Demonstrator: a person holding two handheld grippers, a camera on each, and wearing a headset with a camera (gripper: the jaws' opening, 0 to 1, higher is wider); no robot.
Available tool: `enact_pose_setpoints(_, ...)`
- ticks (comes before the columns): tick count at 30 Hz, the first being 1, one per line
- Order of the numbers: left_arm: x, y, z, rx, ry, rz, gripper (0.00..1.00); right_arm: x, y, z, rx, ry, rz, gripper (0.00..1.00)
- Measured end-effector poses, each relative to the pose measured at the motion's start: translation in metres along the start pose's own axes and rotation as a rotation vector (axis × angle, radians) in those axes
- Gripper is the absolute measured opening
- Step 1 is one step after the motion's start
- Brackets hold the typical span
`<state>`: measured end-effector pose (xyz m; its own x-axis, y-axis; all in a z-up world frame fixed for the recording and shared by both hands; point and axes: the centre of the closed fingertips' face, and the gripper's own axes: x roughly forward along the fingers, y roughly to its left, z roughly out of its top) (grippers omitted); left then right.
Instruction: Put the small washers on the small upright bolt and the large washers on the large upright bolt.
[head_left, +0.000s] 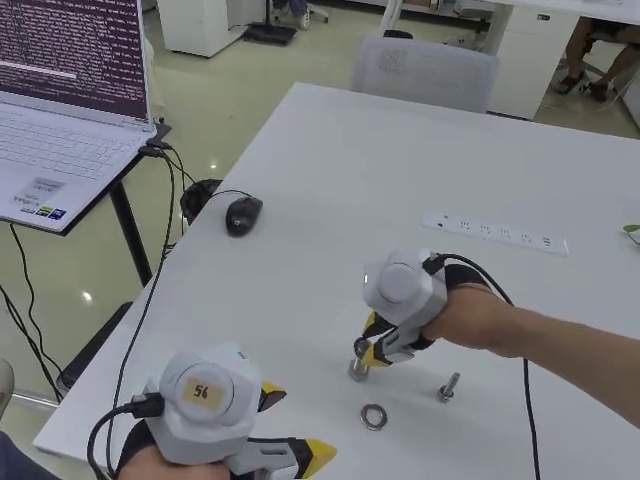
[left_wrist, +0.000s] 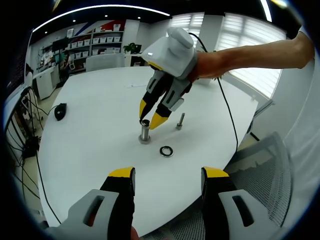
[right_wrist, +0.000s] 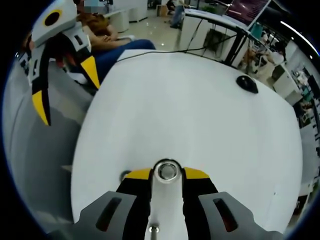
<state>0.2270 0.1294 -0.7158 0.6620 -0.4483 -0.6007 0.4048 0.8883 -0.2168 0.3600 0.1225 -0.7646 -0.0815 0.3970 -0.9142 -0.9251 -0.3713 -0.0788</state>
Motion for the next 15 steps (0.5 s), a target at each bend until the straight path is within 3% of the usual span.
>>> enact_pose_setpoints(15,-0.0011,0.0016,-0.0027,-0.004,0.003,0.005,0.52,0.0002,0.0002,0.0033,-0.018,0.003,-0.01,0.23)
